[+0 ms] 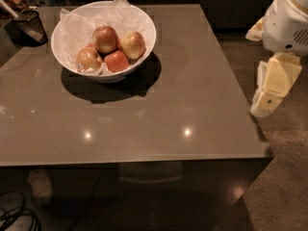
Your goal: Pick apple from white bowl
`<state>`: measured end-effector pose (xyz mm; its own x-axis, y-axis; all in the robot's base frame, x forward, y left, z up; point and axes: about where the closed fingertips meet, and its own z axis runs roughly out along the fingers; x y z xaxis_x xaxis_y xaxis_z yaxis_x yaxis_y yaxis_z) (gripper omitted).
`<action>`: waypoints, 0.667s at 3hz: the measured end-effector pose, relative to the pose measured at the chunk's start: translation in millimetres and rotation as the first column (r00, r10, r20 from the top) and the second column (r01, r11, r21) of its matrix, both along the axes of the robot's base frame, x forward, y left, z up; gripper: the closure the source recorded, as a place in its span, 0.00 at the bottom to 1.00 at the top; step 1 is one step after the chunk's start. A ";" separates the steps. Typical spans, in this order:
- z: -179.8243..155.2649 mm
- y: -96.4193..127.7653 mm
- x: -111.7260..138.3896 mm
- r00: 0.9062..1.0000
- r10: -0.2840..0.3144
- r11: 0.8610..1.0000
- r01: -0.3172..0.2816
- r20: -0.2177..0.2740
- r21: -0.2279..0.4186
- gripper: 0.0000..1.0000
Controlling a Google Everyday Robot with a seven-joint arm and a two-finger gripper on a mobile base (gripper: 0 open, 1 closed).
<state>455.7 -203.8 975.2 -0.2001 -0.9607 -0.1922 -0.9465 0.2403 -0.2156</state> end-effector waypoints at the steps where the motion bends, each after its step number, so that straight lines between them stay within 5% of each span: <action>1: -5.1 20.5 26.4 0.998 0.057 0.998 -0.058 -0.031 -0.017 0.00; 2: -5.1 20.6 26.5 0.998 0.057 0.998 -0.058 -0.031 -0.016 0.00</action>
Offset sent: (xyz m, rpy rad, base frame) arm 0.0195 0.0151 -0.0056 -0.0211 0.0430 0.0486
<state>482.2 -183.2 970.0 -0.1500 -0.9739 -0.1702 -0.9647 0.1818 -0.1904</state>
